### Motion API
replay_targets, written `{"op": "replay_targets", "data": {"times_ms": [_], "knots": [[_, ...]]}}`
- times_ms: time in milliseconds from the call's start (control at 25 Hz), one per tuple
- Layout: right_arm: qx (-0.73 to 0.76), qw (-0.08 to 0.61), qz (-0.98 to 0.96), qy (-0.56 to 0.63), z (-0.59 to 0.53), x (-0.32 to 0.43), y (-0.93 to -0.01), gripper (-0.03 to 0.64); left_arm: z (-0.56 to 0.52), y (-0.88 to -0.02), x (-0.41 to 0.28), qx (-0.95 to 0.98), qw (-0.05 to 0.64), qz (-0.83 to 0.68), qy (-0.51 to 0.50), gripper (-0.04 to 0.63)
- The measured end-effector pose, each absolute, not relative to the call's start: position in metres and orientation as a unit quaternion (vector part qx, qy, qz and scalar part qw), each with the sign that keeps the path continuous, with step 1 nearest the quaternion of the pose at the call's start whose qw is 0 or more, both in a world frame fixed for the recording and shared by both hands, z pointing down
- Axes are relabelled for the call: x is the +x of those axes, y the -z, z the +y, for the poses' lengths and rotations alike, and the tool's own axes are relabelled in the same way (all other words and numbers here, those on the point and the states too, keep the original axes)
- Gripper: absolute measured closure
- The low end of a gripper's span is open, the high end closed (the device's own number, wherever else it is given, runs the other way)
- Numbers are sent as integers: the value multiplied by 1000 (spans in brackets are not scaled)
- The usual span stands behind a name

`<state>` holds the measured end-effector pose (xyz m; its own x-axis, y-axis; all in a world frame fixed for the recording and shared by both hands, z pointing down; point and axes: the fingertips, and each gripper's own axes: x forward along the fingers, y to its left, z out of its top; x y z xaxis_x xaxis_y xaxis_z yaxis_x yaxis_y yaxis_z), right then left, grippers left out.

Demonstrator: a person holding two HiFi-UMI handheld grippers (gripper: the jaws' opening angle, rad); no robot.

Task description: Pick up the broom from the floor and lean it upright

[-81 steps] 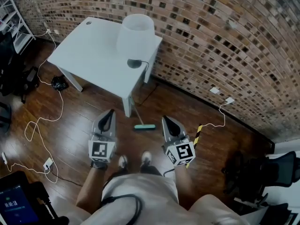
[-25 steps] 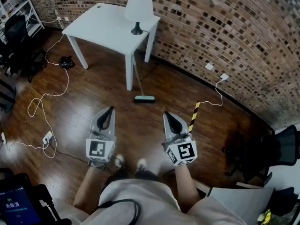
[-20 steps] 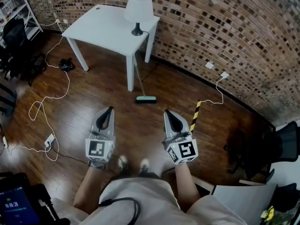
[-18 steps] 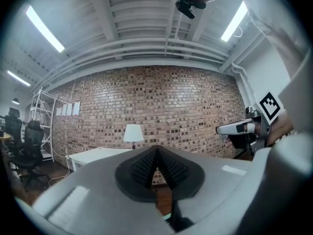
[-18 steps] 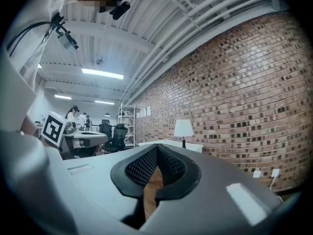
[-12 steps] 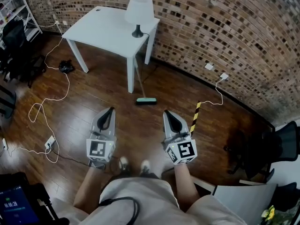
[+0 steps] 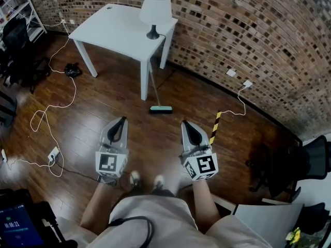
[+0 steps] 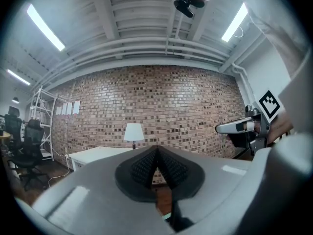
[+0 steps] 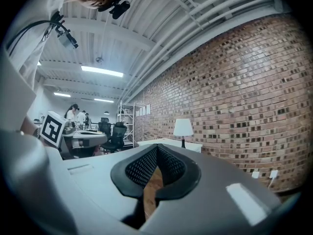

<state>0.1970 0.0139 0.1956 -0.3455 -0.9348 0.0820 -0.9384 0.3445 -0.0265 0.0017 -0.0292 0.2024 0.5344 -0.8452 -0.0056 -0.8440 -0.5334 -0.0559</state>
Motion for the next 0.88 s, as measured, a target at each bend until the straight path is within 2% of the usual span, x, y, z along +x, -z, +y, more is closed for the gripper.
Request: {"op": "replay_targets", "data": {"times_ms": [880], "knots": [[566,42,-822,-36,22,193,-208,606,-20,-205,6,-877,31,479,17,595]]}}
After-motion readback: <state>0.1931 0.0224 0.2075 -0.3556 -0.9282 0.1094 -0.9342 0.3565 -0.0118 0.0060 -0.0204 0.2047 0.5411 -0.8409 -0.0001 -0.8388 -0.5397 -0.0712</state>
